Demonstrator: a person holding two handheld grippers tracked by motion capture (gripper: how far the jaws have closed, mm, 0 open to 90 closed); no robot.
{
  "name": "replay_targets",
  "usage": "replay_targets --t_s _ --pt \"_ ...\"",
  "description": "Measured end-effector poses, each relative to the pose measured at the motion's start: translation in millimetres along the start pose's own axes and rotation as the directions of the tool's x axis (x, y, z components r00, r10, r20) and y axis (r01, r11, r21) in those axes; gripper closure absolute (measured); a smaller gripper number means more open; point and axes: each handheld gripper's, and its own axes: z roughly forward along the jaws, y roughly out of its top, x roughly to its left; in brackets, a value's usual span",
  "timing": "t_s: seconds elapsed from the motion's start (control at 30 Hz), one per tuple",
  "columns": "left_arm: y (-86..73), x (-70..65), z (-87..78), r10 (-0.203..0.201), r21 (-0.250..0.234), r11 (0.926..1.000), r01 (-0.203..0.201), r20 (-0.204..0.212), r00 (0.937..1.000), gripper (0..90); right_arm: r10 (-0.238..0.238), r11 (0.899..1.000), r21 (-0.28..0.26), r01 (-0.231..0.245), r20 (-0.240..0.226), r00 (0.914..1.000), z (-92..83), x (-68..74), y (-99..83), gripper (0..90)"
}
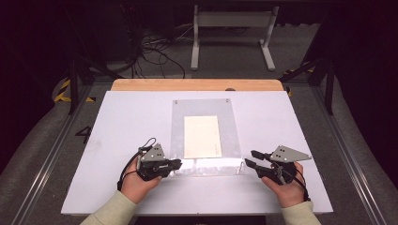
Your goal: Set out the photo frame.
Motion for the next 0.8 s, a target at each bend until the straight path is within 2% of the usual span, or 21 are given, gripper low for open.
replay_targets --t_s 0.03,0.1,0.17,0.2,0.3,0.43,0.5,0.6,0.67,0.7,0.8 --pt "0.5 0.0 0.0 0.017 0.003 0.9998 -0.017 -0.006 0.9998 84.6 -0.001 1.0 0.0 0.001 0.0 1.0 -0.1 0.1 0.0 57.6" --pt "0.5 0.1 -0.3 0.026 0.009 0.9996 -0.026 -0.004 0.9997 84.7 -0.001 1.0 0.0 0.001 0.0 1.0 -0.2 0.2 0.0 57.6" --pt "0.0 0.1 -0.2 0.02 0.005 0.9998 -0.02 0.0 0.9998 84.8 -0.002 1.0 0.0 0.002 0.001 1.0 -0.2 0.4 0.1 57.6" --pt "0.0 -0.5 -0.2 0.042 0.008 0.9991 -0.042 -0.006 0.9991 84.8 -0.002 1.0 0.0 0.002 0.001 1.0 -0.2 0.4 0.1 57.6" --pt "3.6 -4.1 -0.6 0.006 0.044 0.999 -0.004 -0.035 0.9994 84.9 -0.003 1.0 0.001 0.003 0.002 1.0 -0.6 0.6 0.1 57.5" --pt "1.5 -3.6 -0.1 -0.005 0.026 0.9997 0.006 -0.03 0.9995 84.9 -0.004 1.0 -0.001 0.004 0.002 1.0 -1.3 1.0 0.1 57.5" --pt "-0.1 -3.7 0.5 -0.024 0.011 0.9996 0.024 -0.031 0.9992 84.9 -0.001 1.0 0.002 0.001 0.002 1.0 -1.6 1.1 -0.3 57.6" --pt "1.1 -4.5 1.1 -0.022 0.017 0.9996 0.022 -0.042 0.9989 84.9 -0.004 1.0 0.002 0.004 -0.002 1.0 -1.0 1.6 -0.2 57.9" --pt "-0.3 -1.4 0.8 -0.031 0.009 0.9995 0.032 -0.02 0.9993 84.9 -0.005 1.0 0.001 0.005 -0.005 1.0 -0.5 2.3 0.0 58.0" --pt "0.5 -1.1 0.3 -0.029 0.019 0.9994 0.029 -0.019 0.9994 84.9 -0.008 1.0 0.003 0.008 -0.005 1.0 -0.4 2.5 0.2 58.0" --pt "2.8 -2.9 0.6 0.01 0.042 0.9991 -0.009 -0.022 0.9997 85.1 -0.01 1.0 0.005 0.01 -0.006 0.9999 0.1 2.5 0.2 58.1"
